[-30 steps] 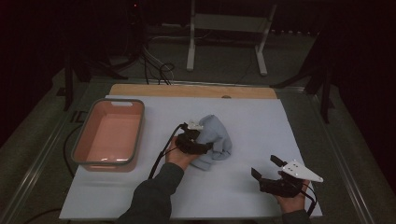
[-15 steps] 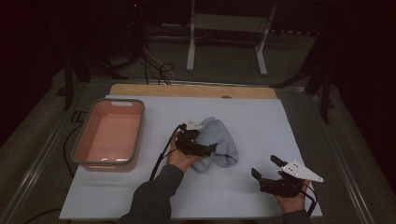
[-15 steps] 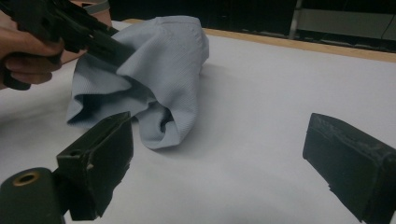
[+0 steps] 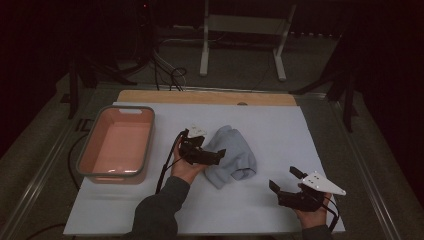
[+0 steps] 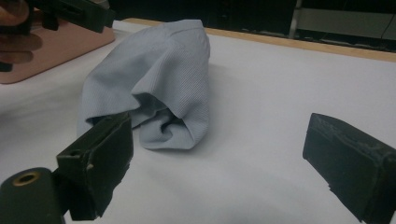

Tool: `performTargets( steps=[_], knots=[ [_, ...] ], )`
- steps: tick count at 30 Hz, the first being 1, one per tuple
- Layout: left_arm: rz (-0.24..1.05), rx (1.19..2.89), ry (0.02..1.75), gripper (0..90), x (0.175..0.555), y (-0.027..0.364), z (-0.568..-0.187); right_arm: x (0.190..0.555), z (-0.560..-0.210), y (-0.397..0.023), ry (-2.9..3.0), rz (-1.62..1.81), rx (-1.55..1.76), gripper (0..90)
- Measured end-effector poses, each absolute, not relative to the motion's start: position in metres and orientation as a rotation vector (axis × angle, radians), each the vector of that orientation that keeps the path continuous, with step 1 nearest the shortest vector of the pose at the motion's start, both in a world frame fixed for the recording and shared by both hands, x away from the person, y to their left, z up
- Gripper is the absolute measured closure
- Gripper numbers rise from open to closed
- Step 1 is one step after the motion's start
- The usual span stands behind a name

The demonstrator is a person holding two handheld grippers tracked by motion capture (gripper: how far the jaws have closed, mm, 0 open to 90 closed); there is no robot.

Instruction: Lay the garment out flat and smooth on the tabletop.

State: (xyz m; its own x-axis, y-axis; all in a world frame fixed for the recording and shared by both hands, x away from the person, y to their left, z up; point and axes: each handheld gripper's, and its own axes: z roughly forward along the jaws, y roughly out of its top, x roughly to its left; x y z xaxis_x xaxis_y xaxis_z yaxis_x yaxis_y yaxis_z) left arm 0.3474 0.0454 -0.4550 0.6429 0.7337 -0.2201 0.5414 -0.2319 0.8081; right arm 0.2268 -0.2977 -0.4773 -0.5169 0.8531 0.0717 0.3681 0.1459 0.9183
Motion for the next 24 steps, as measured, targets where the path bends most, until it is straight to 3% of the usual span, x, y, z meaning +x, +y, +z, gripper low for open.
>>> performTargets(
  steps=[24],
  knots=[
    [0.224, 1.941, 0.996, 10.7, 0.326, 0.053, -0.476, 0.226, -0.478, -0.298, 1.957, 1.35, 1.165, 8.5]
  ],
)
